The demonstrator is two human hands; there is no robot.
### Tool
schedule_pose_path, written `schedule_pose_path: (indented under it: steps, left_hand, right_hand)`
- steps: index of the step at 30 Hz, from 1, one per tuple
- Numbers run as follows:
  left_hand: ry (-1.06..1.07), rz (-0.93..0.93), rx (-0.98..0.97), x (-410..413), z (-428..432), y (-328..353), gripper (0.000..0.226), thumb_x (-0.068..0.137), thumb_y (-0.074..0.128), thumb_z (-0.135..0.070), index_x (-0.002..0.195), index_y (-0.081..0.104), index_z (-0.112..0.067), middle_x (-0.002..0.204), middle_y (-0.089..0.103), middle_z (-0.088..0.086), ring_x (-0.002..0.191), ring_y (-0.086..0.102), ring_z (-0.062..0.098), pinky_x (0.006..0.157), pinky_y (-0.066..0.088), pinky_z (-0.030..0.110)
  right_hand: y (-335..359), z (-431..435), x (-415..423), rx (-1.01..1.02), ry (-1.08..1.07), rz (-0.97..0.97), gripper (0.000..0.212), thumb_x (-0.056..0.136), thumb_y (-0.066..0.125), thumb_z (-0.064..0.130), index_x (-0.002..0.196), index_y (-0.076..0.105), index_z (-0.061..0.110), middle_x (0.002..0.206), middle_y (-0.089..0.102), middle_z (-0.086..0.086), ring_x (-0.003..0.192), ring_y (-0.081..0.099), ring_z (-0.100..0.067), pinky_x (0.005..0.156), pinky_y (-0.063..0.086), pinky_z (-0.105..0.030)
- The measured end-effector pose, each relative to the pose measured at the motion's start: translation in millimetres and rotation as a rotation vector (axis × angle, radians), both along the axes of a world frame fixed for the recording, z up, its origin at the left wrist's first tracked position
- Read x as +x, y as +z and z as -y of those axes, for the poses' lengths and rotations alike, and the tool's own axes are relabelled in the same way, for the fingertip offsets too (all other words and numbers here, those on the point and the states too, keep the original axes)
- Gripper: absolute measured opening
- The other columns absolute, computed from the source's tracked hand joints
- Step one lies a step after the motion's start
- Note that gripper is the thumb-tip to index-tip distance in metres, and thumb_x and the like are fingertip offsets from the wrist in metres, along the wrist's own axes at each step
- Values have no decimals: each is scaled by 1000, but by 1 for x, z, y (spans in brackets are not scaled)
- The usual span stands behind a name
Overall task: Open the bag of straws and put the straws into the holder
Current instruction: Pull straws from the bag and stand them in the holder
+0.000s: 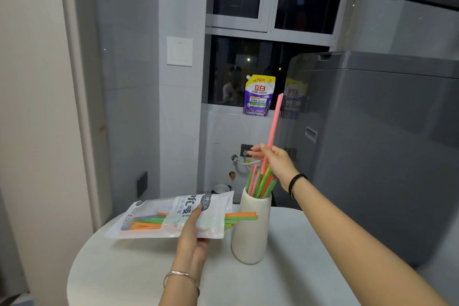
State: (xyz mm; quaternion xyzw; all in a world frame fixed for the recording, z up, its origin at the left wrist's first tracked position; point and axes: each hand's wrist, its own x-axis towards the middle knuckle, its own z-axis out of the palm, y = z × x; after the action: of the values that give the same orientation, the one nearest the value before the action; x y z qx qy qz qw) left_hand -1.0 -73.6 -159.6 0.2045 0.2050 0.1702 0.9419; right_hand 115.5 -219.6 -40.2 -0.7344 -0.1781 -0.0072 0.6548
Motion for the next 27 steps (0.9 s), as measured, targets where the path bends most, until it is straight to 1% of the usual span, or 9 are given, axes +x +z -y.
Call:
schedule_pose_path:
  steps: [3,7,10,13,18,20,22,24,27]
  left_hand:
    - [-7,-8,20,0,-1,0,51,89,60,-6,138,46,-13,113,65,7,83,62,17,59,53,44]
    - [-13,0,29,0,-1,-1,52,90,60,-7,139,46,-11,123,61,9,83,62,17,69,56,42]
    - [-21,0,33,-1,-1,-2,52,90,61,-7,139,46,-12,119,63,7,84,63,17,77,54,43]
    - [-16,-6,23,0,-2,-1,51,89,61,-7,138,47,-12,119,63,7,84,63,17,72,55,43]
    - [-20,-5,-3,-1,-1,1,51,89,61,-6,137,47,-13,101,66,4,83,63,18,60,53,47]
    - [-13,-5,-10,-1,-1,1,53,88,61,-5,138,46,-13,108,66,6,83,63,18,59,53,46]
    - [-6,-9,-6,-2,0,2,53,88,62,-5,139,46,-13,116,63,8,83,63,18,59,54,45]
    - [-3,-16,-6,-3,0,2,53,88,62,-5,138,46,-13,119,62,8,83,63,18,59,54,44]
    - [-2,-20,-2,-5,-1,2,53,88,62,-5,138,46,-13,120,62,9,83,63,19,59,53,46]
  right_hand:
    - [-2,0,-1,-87,-21,26,29,97,45,14,113,62,-2,117,66,-16,111,61,-25,92,47,-27]
    - [-2,1,-2,-54,-46,62,17,90,53,3,104,60,-3,106,70,-16,86,65,-12,69,51,-13]
    - [0,2,-2,-77,-62,95,9,90,53,6,98,58,6,101,72,-10,85,65,-11,66,49,-16]
    - [-1,4,-1,-120,-91,175,11,91,55,11,101,56,10,103,72,-8,86,65,-12,61,46,-16]
    - [-11,8,-1,-499,4,319,36,98,39,34,129,51,21,128,60,-4,117,54,-19,91,44,-28]
    - [-19,7,-2,-758,45,351,46,98,30,44,131,51,22,135,54,-5,122,49,-20,98,40,-33]
    - [-23,7,-2,-853,16,416,49,96,31,49,133,49,23,145,45,-4,134,38,-20,108,32,-39]
    - [-26,8,-5,-682,-49,437,62,87,48,55,142,34,28,153,30,2,140,27,-18,112,28,-46]
    - [-37,9,-13,-248,-77,220,111,65,77,50,148,4,33,158,11,2,142,20,-19,112,28,-46]
